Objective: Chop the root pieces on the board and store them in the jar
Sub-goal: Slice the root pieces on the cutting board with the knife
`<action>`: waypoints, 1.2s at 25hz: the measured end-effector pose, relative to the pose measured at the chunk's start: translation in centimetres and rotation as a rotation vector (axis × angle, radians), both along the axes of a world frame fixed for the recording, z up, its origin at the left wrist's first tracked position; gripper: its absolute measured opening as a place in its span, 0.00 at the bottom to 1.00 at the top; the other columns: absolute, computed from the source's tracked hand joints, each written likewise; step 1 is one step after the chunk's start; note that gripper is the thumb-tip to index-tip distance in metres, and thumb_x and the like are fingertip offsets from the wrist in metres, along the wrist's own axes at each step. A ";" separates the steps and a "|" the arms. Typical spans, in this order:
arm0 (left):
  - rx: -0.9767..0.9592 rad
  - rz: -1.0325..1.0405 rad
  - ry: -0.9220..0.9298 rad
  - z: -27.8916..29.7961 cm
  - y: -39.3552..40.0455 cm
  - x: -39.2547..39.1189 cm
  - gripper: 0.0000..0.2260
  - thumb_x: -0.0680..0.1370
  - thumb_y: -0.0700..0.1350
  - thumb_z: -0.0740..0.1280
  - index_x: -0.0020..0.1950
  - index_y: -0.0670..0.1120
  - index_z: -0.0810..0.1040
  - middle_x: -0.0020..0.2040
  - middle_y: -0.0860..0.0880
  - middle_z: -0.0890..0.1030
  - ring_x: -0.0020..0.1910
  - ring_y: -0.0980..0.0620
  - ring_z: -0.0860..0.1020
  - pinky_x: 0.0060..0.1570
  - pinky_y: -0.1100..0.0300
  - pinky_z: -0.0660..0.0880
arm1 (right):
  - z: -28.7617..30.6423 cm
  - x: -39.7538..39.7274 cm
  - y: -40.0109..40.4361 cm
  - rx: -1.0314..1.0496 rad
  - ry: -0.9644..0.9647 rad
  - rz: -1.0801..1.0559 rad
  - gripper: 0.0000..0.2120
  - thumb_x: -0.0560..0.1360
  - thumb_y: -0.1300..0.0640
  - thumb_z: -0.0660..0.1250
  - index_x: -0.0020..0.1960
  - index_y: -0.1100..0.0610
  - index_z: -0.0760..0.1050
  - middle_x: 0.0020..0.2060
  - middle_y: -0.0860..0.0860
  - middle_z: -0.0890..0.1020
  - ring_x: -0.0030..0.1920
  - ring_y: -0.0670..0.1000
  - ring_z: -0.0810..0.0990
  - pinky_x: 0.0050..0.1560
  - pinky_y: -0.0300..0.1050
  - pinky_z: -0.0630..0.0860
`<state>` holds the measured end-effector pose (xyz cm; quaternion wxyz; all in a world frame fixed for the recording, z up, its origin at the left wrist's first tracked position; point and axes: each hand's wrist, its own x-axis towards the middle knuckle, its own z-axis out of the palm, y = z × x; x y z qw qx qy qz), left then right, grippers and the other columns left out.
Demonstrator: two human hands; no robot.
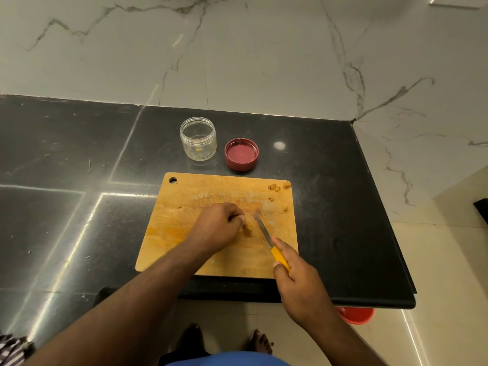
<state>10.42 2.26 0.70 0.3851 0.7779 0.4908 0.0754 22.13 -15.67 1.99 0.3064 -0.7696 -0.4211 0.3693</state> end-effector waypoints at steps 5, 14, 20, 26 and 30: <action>-0.036 -0.026 0.041 -0.2 -0.8 -0.3 0.15 0.78 0.52 0.72 0.63 0.51 0.81 0.55 0.51 0.84 0.51 0.55 0.79 0.46 0.62 0.74 | 0.1 0.0 -0.1 -0.002 0.008 0.011 0.23 0.83 0.56 0.57 0.76 0.44 0.61 0.40 0.44 0.78 0.29 0.40 0.74 0.29 0.35 0.69; -0.021 -0.062 0.019 0.1 -1.3 0.5 0.09 0.75 0.47 0.76 0.51 0.54 0.78 0.48 0.55 0.79 0.47 0.57 0.77 0.43 0.60 0.77 | 0.2 -0.3 -0.2 0.000 0.036 0.020 0.23 0.82 0.57 0.57 0.76 0.45 0.62 0.45 0.45 0.79 0.30 0.39 0.75 0.31 0.34 0.69; -0.033 -0.029 0.013 0.3 -0.9 0.0 0.09 0.76 0.47 0.74 0.53 0.53 0.77 0.46 0.54 0.79 0.45 0.56 0.77 0.45 0.57 0.77 | 0.2 -0.1 -0.1 -0.002 0.039 0.011 0.23 0.83 0.57 0.57 0.76 0.43 0.61 0.40 0.47 0.79 0.29 0.40 0.73 0.29 0.35 0.68; -0.028 -0.042 0.034 -0.2 -0.6 0.2 0.13 0.77 0.45 0.73 0.62 0.52 0.80 0.49 0.56 0.81 0.48 0.57 0.78 0.45 0.62 0.76 | 0.0 -0.8 -0.3 -0.003 -0.001 0.041 0.23 0.83 0.56 0.57 0.77 0.44 0.60 0.49 0.44 0.77 0.34 0.35 0.75 0.34 0.33 0.70; -0.005 -0.038 0.014 -0.7 -0.8 0.6 0.18 0.77 0.45 0.73 0.67 0.50 0.79 0.58 0.52 0.83 0.54 0.56 0.79 0.53 0.62 0.76 | -0.3 -0.8 -0.3 0.002 -0.052 0.037 0.24 0.83 0.55 0.56 0.77 0.44 0.59 0.53 0.43 0.75 0.38 0.36 0.74 0.37 0.30 0.70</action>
